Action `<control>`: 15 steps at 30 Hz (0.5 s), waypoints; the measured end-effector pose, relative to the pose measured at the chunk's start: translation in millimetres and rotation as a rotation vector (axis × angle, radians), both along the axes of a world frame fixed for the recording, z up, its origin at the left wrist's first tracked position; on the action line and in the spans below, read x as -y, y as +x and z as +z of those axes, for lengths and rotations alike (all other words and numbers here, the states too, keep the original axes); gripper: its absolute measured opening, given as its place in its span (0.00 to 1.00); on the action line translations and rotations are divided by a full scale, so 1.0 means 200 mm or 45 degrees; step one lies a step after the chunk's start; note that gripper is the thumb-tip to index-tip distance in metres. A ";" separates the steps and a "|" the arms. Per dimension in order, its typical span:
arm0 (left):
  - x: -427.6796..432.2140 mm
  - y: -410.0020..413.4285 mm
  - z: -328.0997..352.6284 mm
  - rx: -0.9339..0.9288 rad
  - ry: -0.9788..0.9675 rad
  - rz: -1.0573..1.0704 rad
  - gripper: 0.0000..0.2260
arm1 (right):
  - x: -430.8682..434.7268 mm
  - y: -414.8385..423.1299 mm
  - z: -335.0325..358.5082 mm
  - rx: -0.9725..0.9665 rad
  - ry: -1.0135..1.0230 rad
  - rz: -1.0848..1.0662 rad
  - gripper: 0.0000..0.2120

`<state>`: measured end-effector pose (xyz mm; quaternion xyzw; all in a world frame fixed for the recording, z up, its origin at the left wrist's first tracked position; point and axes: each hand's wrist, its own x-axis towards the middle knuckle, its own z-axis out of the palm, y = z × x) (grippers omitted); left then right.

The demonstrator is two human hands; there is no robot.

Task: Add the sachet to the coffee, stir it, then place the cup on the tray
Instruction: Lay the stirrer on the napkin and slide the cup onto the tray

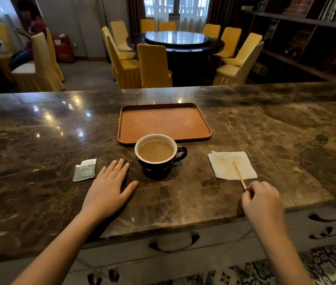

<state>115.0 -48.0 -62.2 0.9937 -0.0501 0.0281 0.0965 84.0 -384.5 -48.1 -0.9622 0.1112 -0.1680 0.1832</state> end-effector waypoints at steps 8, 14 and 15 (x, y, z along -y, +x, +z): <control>0.00 -0.01 0.00 0.010 0.014 0.001 0.39 | -0.07 0.10 0.19 0.096 0.075 0.035 0.07; 0.00 0.00 0.00 -0.006 -0.008 -0.011 0.37 | -0.33 0.34 0.25 -0.087 0.427 0.563 0.16; 0.00 0.00 0.00 -0.002 -0.006 -0.014 0.37 | -0.36 0.38 0.23 -0.156 0.439 0.627 0.17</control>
